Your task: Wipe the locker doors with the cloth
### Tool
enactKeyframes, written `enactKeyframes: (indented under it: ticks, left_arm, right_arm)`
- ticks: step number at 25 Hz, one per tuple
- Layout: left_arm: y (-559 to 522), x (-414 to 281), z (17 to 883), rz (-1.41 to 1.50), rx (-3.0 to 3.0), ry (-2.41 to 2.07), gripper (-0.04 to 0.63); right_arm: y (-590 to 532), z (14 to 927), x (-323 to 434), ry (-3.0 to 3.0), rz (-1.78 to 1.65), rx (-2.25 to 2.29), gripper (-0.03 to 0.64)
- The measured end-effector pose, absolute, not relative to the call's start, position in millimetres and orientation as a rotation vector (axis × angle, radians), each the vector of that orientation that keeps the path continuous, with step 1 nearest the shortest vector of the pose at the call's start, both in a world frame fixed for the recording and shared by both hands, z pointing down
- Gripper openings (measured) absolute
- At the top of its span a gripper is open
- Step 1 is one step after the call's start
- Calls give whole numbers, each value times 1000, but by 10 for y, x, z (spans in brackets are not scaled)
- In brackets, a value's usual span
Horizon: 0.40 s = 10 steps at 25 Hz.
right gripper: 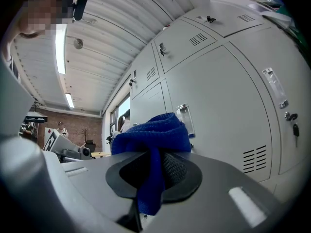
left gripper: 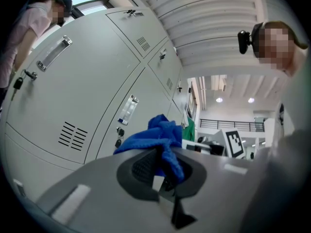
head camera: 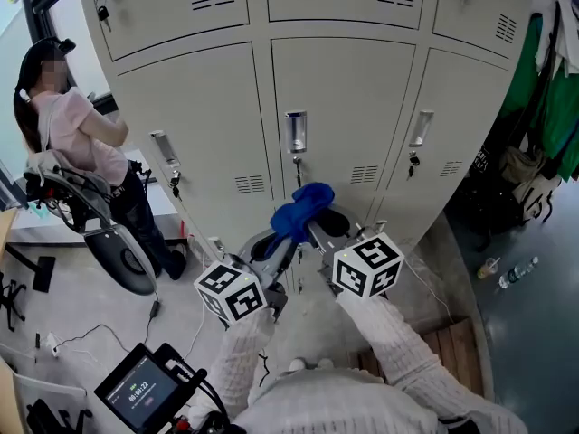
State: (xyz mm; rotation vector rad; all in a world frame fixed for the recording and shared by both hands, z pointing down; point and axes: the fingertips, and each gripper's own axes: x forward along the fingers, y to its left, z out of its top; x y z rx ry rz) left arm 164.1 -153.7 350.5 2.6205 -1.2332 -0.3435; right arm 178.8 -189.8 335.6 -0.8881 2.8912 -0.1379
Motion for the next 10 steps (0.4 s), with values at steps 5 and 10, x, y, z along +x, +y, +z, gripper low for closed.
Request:
enactKeyframes:
  ticks: [5, 10]
  left_arm:
    - [-1544, 1656, 3488, -340, 2626, -1230, 6]
    - [-1563, 1662, 3474, -331, 2634, -1227, 6]
  right_arm:
    - [-1902, 3333, 1802, 2899, -120, -890, 51]
    - [-1920, 3320, 1805, 2901, -110, -893, 51]
